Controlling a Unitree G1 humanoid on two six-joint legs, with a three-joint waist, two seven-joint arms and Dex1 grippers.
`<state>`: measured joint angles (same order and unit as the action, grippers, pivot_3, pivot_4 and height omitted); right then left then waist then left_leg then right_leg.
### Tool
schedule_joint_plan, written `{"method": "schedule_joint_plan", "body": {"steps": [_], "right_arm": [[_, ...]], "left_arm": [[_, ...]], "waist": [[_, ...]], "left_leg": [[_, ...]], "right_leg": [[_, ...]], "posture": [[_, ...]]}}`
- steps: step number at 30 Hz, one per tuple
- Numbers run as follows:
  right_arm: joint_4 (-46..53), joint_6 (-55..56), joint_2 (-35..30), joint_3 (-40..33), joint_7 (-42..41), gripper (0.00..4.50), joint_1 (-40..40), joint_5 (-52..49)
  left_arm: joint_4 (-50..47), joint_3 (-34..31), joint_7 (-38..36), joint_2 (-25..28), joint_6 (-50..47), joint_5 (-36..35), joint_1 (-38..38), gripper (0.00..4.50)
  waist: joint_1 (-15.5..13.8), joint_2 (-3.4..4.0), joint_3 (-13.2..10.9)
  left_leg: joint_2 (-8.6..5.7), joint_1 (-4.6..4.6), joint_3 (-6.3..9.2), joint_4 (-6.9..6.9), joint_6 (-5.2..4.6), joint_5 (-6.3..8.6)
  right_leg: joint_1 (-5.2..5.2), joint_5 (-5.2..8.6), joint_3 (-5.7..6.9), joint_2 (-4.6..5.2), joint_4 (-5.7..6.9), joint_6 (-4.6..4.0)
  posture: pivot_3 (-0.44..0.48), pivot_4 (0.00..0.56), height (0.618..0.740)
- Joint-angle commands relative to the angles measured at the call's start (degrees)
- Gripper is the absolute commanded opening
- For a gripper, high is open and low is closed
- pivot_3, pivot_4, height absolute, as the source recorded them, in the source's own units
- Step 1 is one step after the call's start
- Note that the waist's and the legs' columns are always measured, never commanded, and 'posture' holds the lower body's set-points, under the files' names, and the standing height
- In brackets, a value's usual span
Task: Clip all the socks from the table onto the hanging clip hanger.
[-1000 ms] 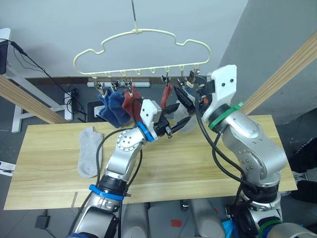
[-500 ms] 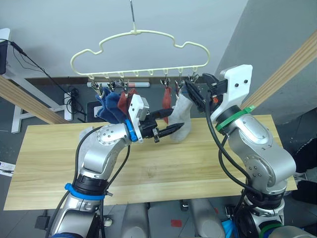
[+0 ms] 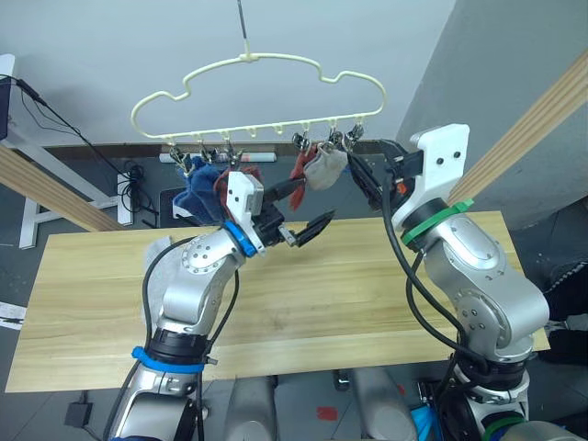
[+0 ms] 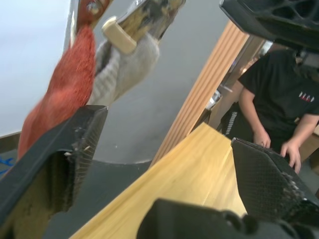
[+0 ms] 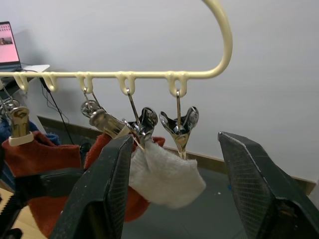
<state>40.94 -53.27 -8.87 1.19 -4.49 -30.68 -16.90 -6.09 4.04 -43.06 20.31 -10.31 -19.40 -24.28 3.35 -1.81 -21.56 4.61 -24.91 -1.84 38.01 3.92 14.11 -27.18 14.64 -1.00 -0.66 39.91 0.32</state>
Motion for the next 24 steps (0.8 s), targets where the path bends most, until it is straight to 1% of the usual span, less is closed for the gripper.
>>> {"method": "schedule_joint_plan", "body": {"steps": [1,3,6,13,17,24], "right_arm": [[2.14,0.31,-0.17,-0.02,0.83,2.82,0.12,0.64],[1.58,0.63,0.08,0.29,1.19,2.82,0.01,0.93],[0.65,1.29,0.8,0.72,1.75,2.82,-0.24,1.19],[-2.53,2.77,2.13,1.95,3.1,2.82,-0.91,3.07],[-5.56,4.65,2.68,2.2,3.88,2.82,-2.25,4.68],[-10.1,8.06,3.98,2.74,3.69,2.82,-4.41,6.28]], "left_arm": [[-5.2,-0.7,-4.18,2.71,0.24,-2.41,0.69,4.46],[-6.62,-0.84,-5.83,4.26,-1.4,-3.98,0.1,4.46],[-8.93,-1.1,-7.74,6.02,-4.49,-6.79,-1.27,4.46],[-11.24,-2.39,-7.84,7.38,-10.76,-11.75,-5.57,4.46],[-10.8,-2.96,-8.17,7.97,-11.92,-12.36,-7.19,4.46],[-10.41,-2.69,-7.36,7.71,-11.92,-11.33,-9.06,4.46]], "waist": [[-0.05,0.0,0.0],[-0.05,0.0,0.0],[-0.07,0.0,0.0],[-0.09,0.0,0.0],[-0.02,0.0,0.0],[-0.11,0.0,0.0]], "left_leg": [[0.01,0.0,0.01,-0.01,0.0,0.0],[0.01,0.0,0.02,-0.01,0.18,-0.1],[-0.01,-0.01,0.0,0.01,0.19,-0.11],[-0.01,-0.01,0.01,0.0,0.19,-0.11],[-0.01,0.0,0.0,0.0,0.19,-0.11],[-0.02,-0.01,-0.01,0.0,0.19,-0.11]], "right_leg": [[-0.01,0.0,0.0,0.0,0.0,0.0],[0.0,0.0,0.0,0.0,0.01,0.0],[0.0,0.0,-0.01,0.01,0.0,0.0],[0.0,0.0,-0.01,0.0,-0.01,0.01],[0.0,0.0,-0.01,-0.01,0.0,0.01],[0.0,0.0,0.0,-0.01,-0.02,0.0]], "posture": [[-0.136,0.405,0.701],[-0.136,0.405,0.701],[-0.128,0.405,0.701],[-0.123,0.402,0.701],[-0.117,0.4,0.701],[-0.116,0.399,0.701]]}}
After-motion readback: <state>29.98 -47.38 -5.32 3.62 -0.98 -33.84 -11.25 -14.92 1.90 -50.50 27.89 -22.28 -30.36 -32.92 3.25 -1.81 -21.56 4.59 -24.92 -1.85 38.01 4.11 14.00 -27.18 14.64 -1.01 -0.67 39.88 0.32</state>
